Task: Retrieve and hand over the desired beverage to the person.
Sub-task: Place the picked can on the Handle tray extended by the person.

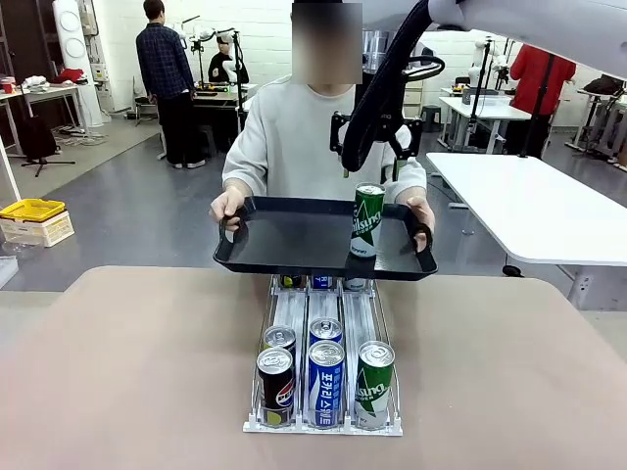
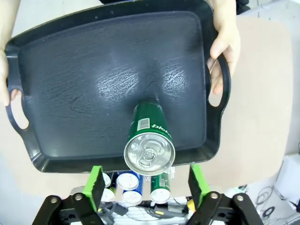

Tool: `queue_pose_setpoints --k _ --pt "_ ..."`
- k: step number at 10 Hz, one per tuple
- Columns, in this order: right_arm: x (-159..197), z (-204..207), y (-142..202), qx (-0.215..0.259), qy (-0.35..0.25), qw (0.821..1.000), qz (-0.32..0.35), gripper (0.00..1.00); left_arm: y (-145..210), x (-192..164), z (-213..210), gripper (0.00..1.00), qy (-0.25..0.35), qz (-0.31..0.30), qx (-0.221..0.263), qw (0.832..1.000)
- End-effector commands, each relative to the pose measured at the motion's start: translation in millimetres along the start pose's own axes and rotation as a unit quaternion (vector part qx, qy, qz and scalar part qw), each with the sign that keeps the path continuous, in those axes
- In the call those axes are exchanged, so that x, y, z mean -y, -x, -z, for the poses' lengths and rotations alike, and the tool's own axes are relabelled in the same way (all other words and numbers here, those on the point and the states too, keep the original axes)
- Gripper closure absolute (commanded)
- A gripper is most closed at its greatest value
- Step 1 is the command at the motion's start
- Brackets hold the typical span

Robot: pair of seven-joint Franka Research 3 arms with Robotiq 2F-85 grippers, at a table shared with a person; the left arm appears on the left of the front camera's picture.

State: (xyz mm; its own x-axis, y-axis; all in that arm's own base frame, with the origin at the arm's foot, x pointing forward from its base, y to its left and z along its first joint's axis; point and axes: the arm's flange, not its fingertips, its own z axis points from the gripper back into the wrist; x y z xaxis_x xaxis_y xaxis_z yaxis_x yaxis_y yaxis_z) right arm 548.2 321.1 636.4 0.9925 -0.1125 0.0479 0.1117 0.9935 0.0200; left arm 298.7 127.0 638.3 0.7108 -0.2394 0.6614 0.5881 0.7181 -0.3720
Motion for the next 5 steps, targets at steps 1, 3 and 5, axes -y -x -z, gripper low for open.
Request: queue_pose_setpoints --k 1,3,5 --pt "2.5 -4.1 0.4 -0.009 -0.005 1.0 -0.01 0.0 1.7 -0.2 -0.7 0.0 0.008 0.011 0.005 1.0" --pt "2.9 -3.1 0.7 -0.01 -0.008 1.0 -0.012 0.0 1.7 -0.2 -0.7 0.0 0.008 0.011 0.005 1.0" --pt "2.4 -2.9 1.2 -0.01 -0.008 1.0 -0.015 0.0 1.7 -0.2 -0.7 0.0 0.008 0.011 0.005 1.0"
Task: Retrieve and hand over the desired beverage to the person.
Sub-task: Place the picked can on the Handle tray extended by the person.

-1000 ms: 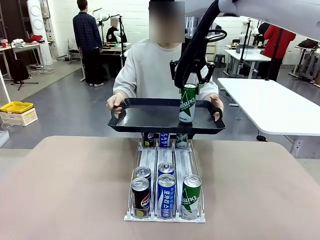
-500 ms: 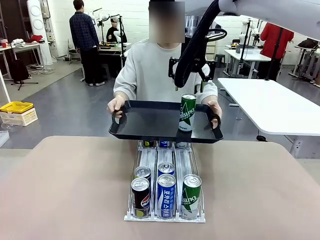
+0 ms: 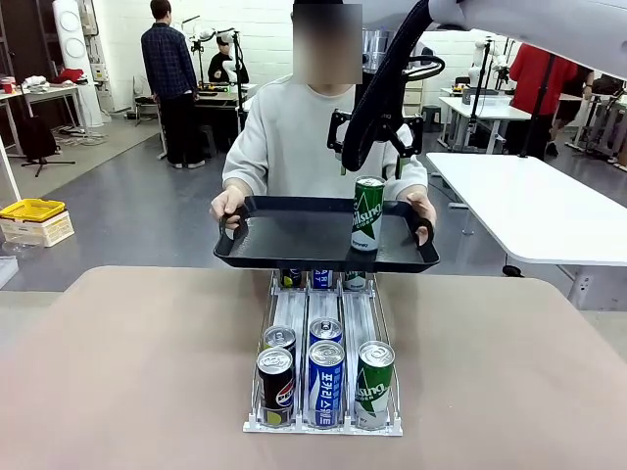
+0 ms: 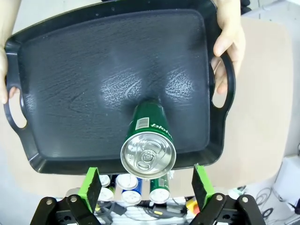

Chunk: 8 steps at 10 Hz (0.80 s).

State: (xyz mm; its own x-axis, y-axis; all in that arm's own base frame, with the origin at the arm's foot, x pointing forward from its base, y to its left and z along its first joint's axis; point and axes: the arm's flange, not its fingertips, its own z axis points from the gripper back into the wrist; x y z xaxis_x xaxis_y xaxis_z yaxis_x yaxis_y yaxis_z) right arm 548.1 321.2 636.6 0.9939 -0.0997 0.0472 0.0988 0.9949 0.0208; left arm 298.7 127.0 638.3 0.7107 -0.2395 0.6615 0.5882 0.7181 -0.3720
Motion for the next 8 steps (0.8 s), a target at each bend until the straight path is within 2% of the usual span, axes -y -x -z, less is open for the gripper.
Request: queue_pose_setpoints --k 1,2,4,5,6,8 --pt "2.1 -4.9 4.6 -0.009 -0.004 1.0 -0.009 0.0 1.7 -0.2 -0.7 0.0 0.008 0.011 0.005 1.0" --pt "1.5 -16.6 20.5 -0.009 0.003 1.0 -0.015 0.0 1.7 -0.2 -0.7 0.0 0.008 0.011 0.005 1.0" --pt "27.3 -76.6 79.7 0.079 -0.013 0.995 -0.052 0.0 1.7 -0.2 -0.7 0.0 0.008 0.011 0.005 1.0" --pt "51.5 -98.7 103.9 0.105 -0.021 0.993 -0.049 0.0 1.7 -0.2 -0.7 0.0 0.008 0.011 0.005 1.0" --pt "80.9 -111.8 121.6 0.127 -0.055 0.986 -0.094 0.0 1.7 -0.2 -0.7 0.0 0.008 0.011 0.005 1.0" --pt "145.9 -111.2 144.2 0.172 -0.116 0.964 -0.166 0.0 1.7 -0.2 -0.7 0.0 0.008 0.011 0.005 1.0"
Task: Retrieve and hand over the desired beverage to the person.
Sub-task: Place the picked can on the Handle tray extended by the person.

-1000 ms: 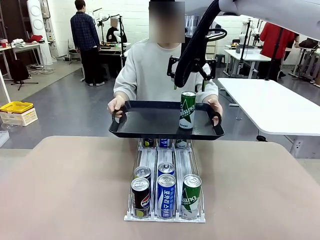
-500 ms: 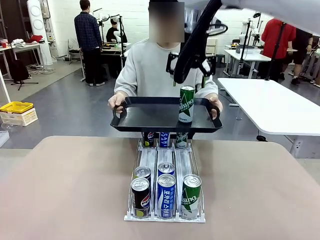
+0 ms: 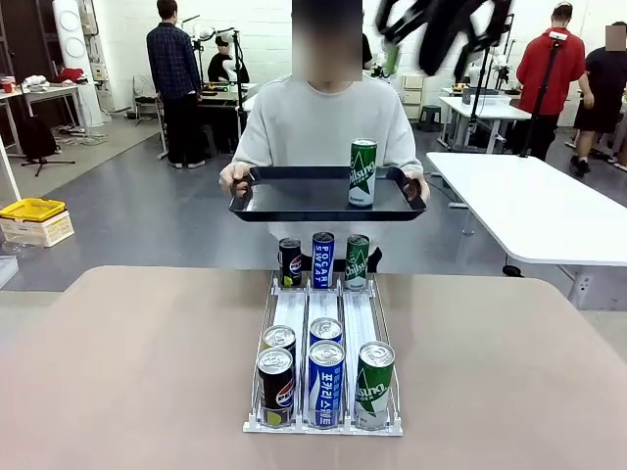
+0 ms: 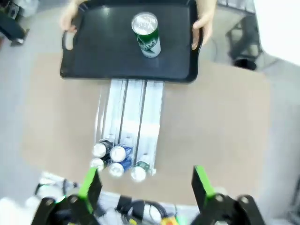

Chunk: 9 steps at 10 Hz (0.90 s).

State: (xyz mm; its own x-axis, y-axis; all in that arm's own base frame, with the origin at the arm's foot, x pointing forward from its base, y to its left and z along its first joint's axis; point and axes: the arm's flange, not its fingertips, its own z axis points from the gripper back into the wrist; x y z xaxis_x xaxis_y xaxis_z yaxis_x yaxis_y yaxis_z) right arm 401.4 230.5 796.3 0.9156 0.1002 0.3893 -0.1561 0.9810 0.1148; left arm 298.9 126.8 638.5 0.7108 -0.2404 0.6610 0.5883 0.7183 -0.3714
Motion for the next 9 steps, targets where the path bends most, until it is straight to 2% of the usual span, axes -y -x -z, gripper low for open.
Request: queue_pose_setpoints --k 1,3,4,8,9 --pt "69.2 45.4 54.2 0.027 -0.061 0.996 -0.067 0.0 2.0 -0.4 -0.8 0.0 0.008 0.011 0.006 1.0" --pt "112.6 73.2 67.4 0.01 -0.092 0.995 -0.044 0.0 2.0 -0.4 -0.8 0.0 0.008 0.011 0.006 1.0" --pt "121.6 87.5 70.7 -0.009 -0.096 0.995 -0.033 0.0 2.0 -0.4 -0.8 0.0 0.008 0.011 0.006 1.0" --pt "121.7 116.3 73.0 -0.052 -0.056 0.996 -0.037 0.0 2.0 -0.4 -0.8 0.0 0.008 0.011 0.006 1.0" --pt "130.7 115.8 76.0 -0.042 -0.076 0.996 -0.029 0.0 2.0 -0.4 -0.8 0.0 0.008 0.011 0.006 1.0"
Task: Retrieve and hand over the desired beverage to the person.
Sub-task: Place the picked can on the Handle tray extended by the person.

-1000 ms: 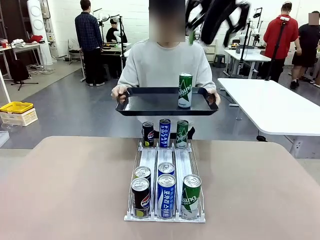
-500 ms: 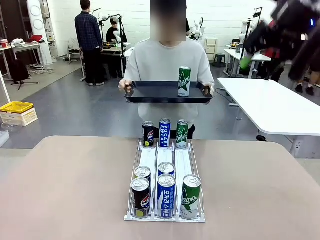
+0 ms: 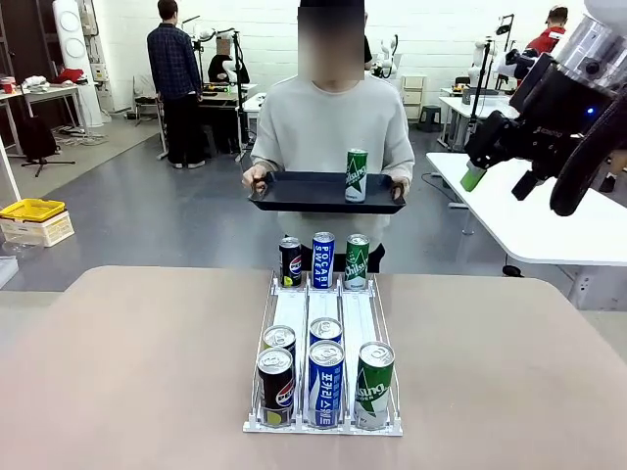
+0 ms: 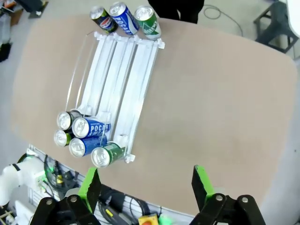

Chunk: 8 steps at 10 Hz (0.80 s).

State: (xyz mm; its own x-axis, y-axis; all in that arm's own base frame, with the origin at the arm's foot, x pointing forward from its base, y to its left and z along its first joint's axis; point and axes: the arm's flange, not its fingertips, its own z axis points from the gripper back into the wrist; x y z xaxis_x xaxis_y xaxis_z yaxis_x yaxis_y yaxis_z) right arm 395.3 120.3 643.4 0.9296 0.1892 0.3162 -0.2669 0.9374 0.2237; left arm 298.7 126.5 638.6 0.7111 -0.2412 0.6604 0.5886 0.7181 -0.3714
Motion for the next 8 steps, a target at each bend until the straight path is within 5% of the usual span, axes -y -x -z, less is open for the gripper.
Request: queue_pose_setpoints --k 1,8 --pt "5.4 -4.2 0.7 0.005 -0.003 1.0 0.006 0.0 2.0 -0.7 -0.8 0.0 0.008 0.011 0.006 1.0" --pt "5.4 -4.2 0.7 0.005 -0.003 1.0 0.006 0.0 2.0 -0.7 -0.8 0.0 0.008 0.011 0.006 1.0"
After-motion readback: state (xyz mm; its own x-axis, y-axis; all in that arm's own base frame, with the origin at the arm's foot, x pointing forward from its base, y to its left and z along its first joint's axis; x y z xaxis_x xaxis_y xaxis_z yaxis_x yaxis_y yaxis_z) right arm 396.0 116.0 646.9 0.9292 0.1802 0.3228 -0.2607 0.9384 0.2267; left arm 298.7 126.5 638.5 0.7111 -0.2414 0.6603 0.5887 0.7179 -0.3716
